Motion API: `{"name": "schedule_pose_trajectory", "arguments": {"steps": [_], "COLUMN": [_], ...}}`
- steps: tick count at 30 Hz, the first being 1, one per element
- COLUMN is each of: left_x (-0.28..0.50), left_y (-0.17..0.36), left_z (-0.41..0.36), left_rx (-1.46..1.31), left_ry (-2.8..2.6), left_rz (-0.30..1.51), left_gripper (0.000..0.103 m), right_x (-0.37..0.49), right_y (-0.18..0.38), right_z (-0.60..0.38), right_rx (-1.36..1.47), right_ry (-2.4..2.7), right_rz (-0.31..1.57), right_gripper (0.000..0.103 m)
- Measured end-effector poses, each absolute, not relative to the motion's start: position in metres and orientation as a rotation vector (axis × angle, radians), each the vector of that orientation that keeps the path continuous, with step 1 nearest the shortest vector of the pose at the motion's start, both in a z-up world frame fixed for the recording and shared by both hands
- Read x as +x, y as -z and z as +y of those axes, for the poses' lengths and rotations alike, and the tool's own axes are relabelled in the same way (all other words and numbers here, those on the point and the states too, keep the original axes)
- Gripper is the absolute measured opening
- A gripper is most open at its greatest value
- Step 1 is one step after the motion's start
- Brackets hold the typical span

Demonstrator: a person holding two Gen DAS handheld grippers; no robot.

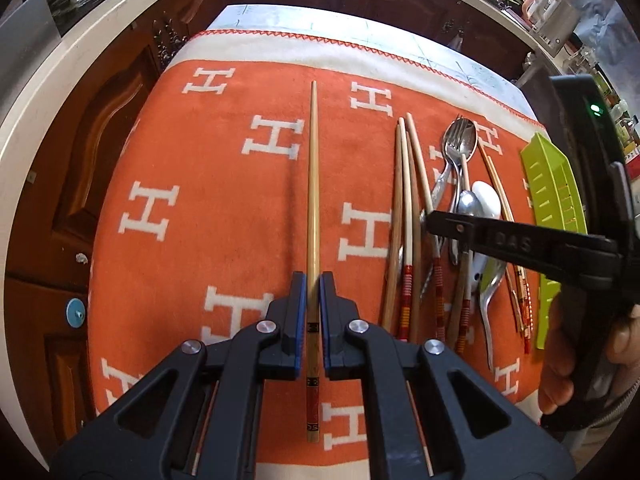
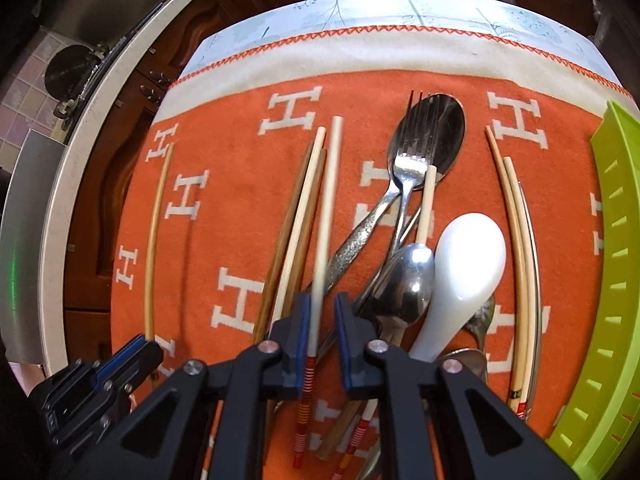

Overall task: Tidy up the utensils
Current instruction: 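Carry the chopsticks into the green tray and open both tools to release them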

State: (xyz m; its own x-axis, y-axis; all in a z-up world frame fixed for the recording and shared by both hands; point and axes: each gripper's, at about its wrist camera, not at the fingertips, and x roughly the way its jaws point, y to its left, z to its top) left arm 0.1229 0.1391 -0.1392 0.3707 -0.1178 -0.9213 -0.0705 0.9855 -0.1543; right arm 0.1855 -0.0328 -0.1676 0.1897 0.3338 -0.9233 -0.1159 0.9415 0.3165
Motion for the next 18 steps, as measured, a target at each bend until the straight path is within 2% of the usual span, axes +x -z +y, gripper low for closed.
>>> {"name": "schedule_pose_trajectory", "arguments": {"steps": [8,18], "left_x": [0.111,0.089], "left_y": [0.124,0.073], "left_z": [0.133,0.077], "left_rx": [-0.184,-0.194], "left_ry": [0.040,0.181], "left_rz": [1.173,1.120], "left_gripper": [0.004,0.004], "right_x": [0.181,0.118], "right_y": [0.167,0.100], "right_z": [-0.025,-0.102], "right_rx": [0.154,0.309], "right_ry": [-0.310,-0.395], "right_rz": [1.341,1.213], "right_gripper": [0.005,0.005]}}
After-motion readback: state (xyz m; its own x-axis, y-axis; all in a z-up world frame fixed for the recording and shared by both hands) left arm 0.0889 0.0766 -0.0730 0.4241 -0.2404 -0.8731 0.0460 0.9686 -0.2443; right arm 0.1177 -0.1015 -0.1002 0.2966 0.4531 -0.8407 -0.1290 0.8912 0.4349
